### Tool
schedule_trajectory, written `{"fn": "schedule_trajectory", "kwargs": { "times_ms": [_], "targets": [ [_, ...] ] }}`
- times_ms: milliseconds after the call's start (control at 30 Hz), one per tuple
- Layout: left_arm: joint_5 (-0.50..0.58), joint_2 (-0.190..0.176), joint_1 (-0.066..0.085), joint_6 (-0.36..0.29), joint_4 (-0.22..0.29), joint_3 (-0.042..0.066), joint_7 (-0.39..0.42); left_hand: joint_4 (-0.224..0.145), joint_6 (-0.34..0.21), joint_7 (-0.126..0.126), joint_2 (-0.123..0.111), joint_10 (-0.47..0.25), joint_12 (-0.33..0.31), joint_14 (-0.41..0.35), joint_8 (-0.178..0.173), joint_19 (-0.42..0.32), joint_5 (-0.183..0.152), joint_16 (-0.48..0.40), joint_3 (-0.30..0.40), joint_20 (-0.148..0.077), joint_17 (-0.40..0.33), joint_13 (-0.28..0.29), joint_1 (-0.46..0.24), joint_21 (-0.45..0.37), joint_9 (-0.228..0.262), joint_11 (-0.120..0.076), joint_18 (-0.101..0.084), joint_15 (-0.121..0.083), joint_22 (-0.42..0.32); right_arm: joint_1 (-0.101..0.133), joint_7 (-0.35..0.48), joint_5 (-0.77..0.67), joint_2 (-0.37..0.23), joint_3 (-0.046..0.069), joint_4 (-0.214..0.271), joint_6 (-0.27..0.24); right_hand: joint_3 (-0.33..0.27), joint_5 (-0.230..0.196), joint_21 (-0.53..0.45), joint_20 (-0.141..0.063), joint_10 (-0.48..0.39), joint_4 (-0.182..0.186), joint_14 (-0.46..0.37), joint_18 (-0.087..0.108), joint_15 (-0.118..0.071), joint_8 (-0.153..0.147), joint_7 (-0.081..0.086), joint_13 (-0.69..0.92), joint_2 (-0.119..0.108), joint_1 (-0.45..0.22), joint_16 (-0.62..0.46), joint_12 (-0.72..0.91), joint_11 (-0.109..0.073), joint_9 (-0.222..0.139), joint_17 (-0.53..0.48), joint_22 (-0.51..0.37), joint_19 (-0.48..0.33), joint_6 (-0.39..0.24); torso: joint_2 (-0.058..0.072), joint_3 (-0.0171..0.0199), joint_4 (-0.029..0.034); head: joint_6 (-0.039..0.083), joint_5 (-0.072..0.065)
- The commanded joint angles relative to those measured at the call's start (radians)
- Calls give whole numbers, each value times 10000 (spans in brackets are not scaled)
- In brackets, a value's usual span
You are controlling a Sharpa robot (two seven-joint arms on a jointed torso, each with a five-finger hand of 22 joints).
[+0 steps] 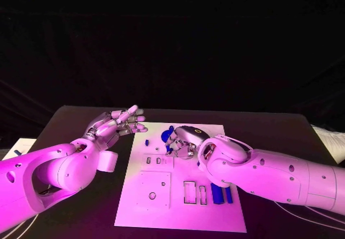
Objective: Assemble the parts on the task board
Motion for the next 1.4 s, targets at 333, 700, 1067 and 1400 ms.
{"fn": "schedule_trajectory", "kwargs": {
  "times_ms": [333, 700, 1067, 1400],
  "targets": [
    [-51, -13, 11, 157, 48, 5, 46, -51, -4, 32, -13, -68, -50, -61, -37, -78, -20, -24, -27, 24, 9, 14, 78, -9, 13, 11, 102, 4, 14, -174, -271, -741, 371, -53, -75, 752, -39, 184, 12, -33, 125, 73, 752, -62, -22, -73, -101, -438, -63, -211, -86, -95, -132, 338, 1334, 2608, 1027, 6, 9, 31, -33, -92, 24],
    [-51, -17, 11, 168, 51, 5, 47, -51, -4, 32, -13, -68, -50, -61, -37, -78, -20, -24, -27, 24, 9, 14, 78, -9, 13, 11, 102, 4, 14, -252, -252, -872, 516, -94, -124, 955, -51, 190, 7, -27, 118, 85, 750, -59, -15, -86, -94, -444, -83, -246, -98, -111, -125, 342, 1322, 2598, 1018, -4, 16, 33, -32, -117, 17],
    [-51, -32, 11, 178, 104, 5, 33, -58, 1, 30, -5, -66, -48, -63, -39, -80, -20, -23, -31, 25, 21, 16, 79, -8, 16, 10, 102, 5, 14, -263, -394, -986, 590, -126, -178, 1189, -85, 197, -18, -14, 93, 116, 740, -44, -1, -123, -75, -470, -137, -333, -137, -175, -109, 350, 1280, 2547, 974, -34, 11, 21, -23, -116, -52],
    [-51, -53, 11, 188, 113, 5, 33, -58, 1, 30, -5, -66, -48, -63, -39, -80, -20, -23, -31, 25, 21, 16, 79, -8, 16, 10, 102, 5, 14, -263, -545, -1151, 588, -136, -209, 1361, -95, 196, -46, 2, 50, 116, 724, -29, 17, -190, -43, -515, -186, -366, -196, -278, -86, 348, 1219, 2493, 927, -114, 8, 26, -25, -118, -59]
  ]
}}
